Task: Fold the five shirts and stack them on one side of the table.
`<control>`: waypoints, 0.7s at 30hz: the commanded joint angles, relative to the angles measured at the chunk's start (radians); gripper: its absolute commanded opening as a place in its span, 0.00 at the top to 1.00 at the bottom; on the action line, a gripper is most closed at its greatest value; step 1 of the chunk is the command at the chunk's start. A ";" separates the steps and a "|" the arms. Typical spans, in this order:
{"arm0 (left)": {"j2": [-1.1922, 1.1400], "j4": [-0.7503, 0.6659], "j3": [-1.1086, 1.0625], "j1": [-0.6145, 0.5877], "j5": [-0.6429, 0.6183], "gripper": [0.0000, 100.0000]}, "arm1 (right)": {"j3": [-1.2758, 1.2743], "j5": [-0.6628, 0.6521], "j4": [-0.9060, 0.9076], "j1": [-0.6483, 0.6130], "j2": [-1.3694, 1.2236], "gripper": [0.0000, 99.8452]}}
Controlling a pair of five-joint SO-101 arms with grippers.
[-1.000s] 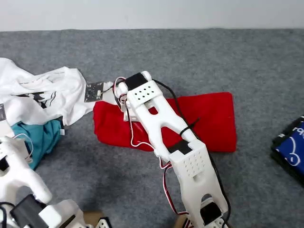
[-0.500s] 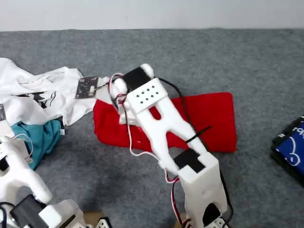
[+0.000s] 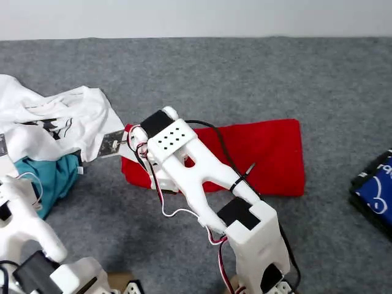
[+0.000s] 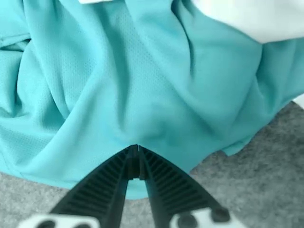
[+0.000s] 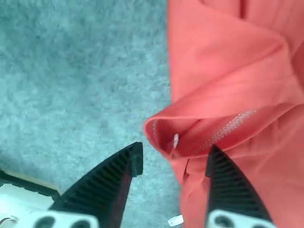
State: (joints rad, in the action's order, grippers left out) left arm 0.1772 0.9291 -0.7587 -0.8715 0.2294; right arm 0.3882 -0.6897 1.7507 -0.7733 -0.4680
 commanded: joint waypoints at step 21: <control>0.035 0.014 0.002 0.002 0.006 1.00 | -0.296 -0.063 -0.282 0.137 0.079 0.91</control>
State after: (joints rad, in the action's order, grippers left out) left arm 0.1772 0.9291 -0.7618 -0.8715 0.2294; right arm 0.0859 -0.7204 1.4760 -0.6859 -0.4649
